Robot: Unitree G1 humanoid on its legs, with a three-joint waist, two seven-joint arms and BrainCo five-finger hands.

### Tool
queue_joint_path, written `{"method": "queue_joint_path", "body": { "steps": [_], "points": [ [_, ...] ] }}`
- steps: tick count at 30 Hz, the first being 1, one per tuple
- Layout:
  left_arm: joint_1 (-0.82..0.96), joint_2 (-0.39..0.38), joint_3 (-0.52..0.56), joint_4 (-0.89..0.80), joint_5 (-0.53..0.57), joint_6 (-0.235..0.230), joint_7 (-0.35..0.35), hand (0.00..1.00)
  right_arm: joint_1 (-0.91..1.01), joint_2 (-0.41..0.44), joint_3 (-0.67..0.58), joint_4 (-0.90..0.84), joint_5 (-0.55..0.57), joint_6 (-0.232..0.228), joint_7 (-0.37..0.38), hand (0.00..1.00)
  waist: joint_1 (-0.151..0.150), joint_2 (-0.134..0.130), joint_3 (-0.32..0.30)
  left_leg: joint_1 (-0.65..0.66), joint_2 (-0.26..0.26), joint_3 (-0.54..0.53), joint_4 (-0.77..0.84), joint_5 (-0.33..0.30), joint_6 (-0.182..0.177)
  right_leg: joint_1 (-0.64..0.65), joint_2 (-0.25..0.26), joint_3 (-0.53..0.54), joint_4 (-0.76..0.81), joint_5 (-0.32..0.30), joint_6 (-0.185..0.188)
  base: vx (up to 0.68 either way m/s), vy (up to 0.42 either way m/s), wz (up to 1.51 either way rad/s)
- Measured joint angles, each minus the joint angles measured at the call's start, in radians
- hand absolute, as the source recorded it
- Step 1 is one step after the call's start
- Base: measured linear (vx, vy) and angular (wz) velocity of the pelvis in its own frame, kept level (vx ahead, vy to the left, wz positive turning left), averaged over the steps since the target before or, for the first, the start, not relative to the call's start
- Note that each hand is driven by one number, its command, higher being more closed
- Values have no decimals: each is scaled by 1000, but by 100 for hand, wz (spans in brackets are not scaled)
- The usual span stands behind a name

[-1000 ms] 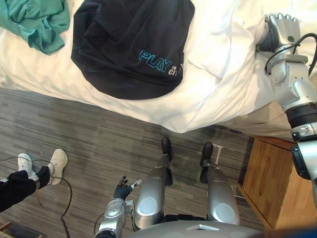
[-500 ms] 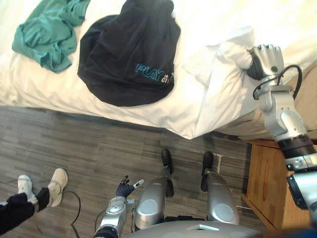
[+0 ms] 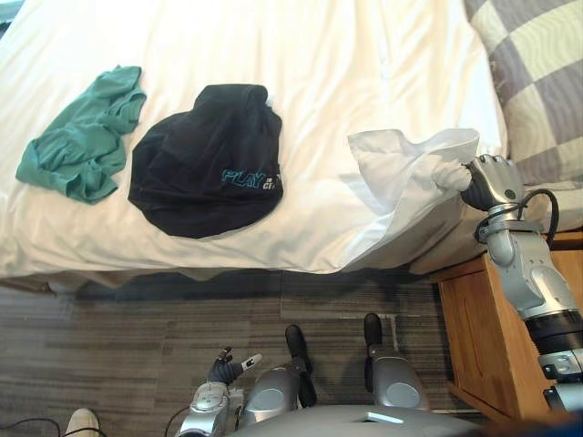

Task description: Tidy the bed and pick cloth on bed and put in laundry

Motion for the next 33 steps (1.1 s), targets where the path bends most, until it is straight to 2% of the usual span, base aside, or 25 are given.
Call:
{"method": "queue_joint_path", "body": {
  "steps": [6, 8, 12, 16, 20, 23, 28, 29, 33],
  "points": [
    [24, -7, 27, 2, 0, 2, -17, 0, 37, 33, -47, 83, 7, -9, -1, 0, -6, 0, -25, 38, 0, 55, 0, -19, 2, 28, 9, 55, -41, 25, 4, 38, -12, -31],
    [41, -7, 28, 2, 0, 2, -19, 0, 55, 36, -75, 126, 10, -4, -2, 0, -24, -1, -40, 40, -1, 68, 0, -23, 2, 27, 9, 58, -46, 27, 6, 40, -17, -16],
    [53, -12, 31, 3, -1, 4, -20, 0, 82, 36, -133, 165, 20, 10, -3, 0, -26, 2, -50, 67, -1, 103, 0, -36, -3, 35, 15, 91, -51, 30, 7, 35, -19, -27],
    [72, -18, 42, 3, -1, 5, -21, 0, 90, 43, -140, 200, 20, 22, -5, 0, -54, 5, -61, 81, -1, 118, 0, -44, -5, 44, 18, 107, -54, 30, 7, 12, -26, -14],
    [85, -32, 67, 4, -1, 5, -21, 0, 134, 105, -182, 228, 22, 28, -11, 0, -54, 8, -74, 102, 6, 132, 0, -50, -8, 60, 26, 115, -56, 28, 5, 2, -34, -10],
    [87, -35, 70, 4, 0, 6, -20, 0, 182, 149, -220, 235, 48, 31, -12, 0, -54, 12, -88, 102, 11, 134, 0, -58, -17, 60, 30, 114, -56, 27, 4, -8, -42, 1],
    [93, -51, 109, 4, 2, 14, -18, 0, 233, 225, -344, 243, 208, 65, -29, 0, -54, 14, -98, 103, 15, 146, -1, -61, -18, 61, 32, 114, -56, 25, 0, -3, -18, -1],
    [95, -52, 114, 4, 10, 15, -18, 0, 237, 229, -360, 243, 252, 70, -33, 100, -54, 13, -101, 104, 15, 150, -2, -62, -18, 61, 32, 115, -56, 25, 0, 2, -19, -5],
    [97, -53, 121, 4, 18, 20, -15, 0, 237, 264, -436, 218, 440, 71, -59, 100, -52, 6, -117, 106, 15, 156, -5, -66, -20, 61, 32, 118, -57, 23, 0, 3, -19, -4]
  ]
}}
